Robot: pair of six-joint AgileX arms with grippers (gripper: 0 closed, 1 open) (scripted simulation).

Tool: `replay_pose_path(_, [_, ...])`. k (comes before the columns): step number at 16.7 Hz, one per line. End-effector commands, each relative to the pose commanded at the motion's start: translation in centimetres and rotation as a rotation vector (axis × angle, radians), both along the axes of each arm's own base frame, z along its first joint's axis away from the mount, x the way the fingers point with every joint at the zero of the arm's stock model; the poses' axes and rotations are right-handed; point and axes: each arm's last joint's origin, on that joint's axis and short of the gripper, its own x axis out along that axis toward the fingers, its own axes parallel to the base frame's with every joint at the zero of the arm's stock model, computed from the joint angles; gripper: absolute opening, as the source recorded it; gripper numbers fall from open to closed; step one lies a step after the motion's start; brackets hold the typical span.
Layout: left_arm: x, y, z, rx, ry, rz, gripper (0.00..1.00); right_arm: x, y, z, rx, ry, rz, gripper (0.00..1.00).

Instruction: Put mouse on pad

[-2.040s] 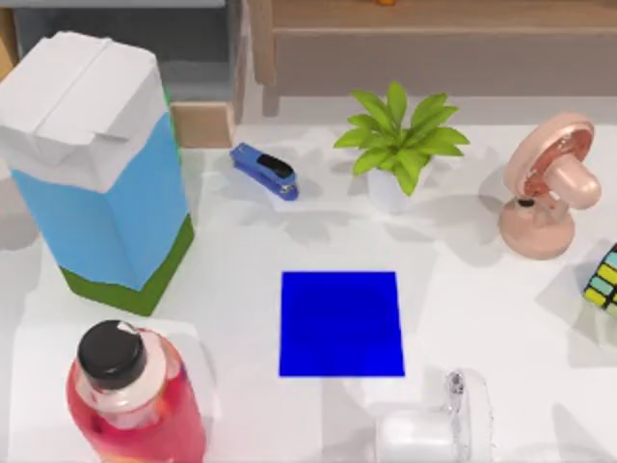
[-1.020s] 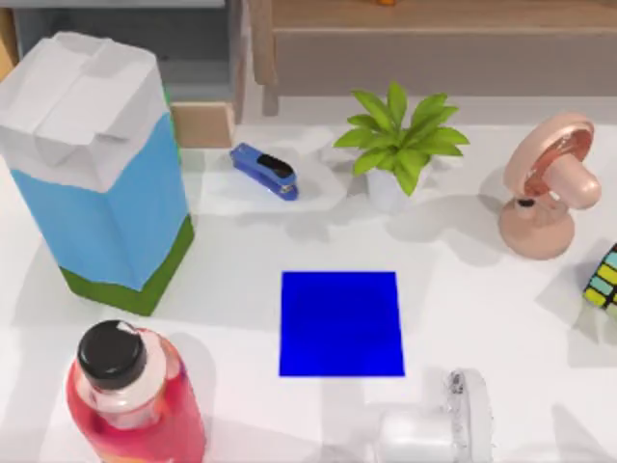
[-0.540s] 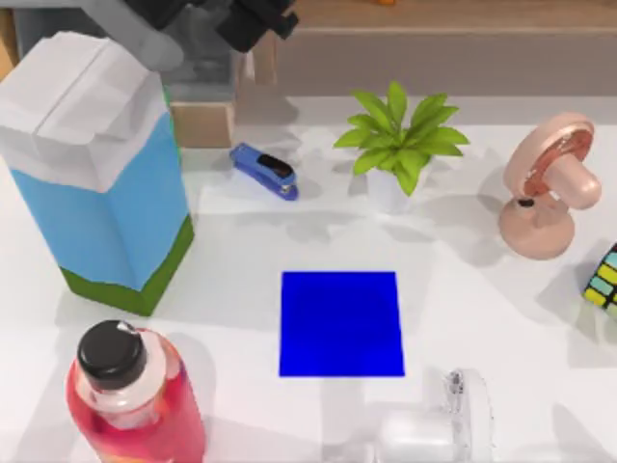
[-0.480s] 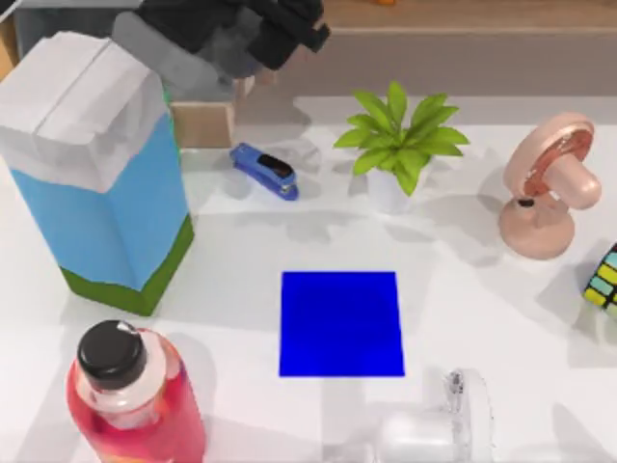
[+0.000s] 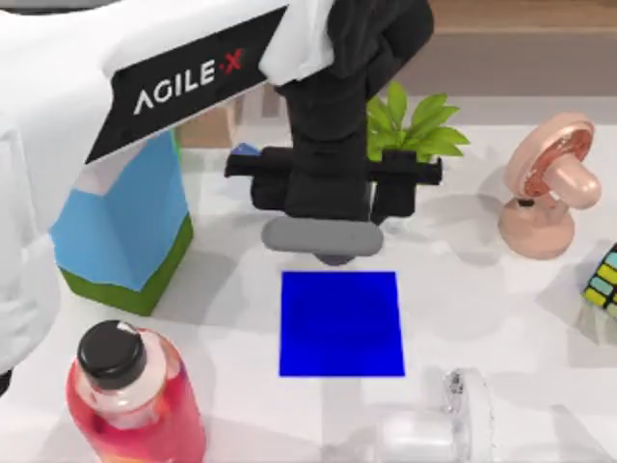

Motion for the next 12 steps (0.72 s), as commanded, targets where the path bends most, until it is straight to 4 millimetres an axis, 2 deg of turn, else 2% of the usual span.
replay_pose_path(3, [-1.6,-1.1,-2.5,0.05,0.08,0.098,0.0,0.0,0.0,0.0,0.0,0.0,0.0,1.0])
replay_pose_path(5, [-2.2,-1.4,-3.4,0.072,0.105,0.126,0.0,0.0,0.0,0.0,0.0,0.0,0.0,1.0])
replay_pose_path(12, [-2.1,-1.3,-3.4,0.071,0.104,0.133,0.0,0.0,0.0,0.0,0.0,0.0,0.0,1.0])
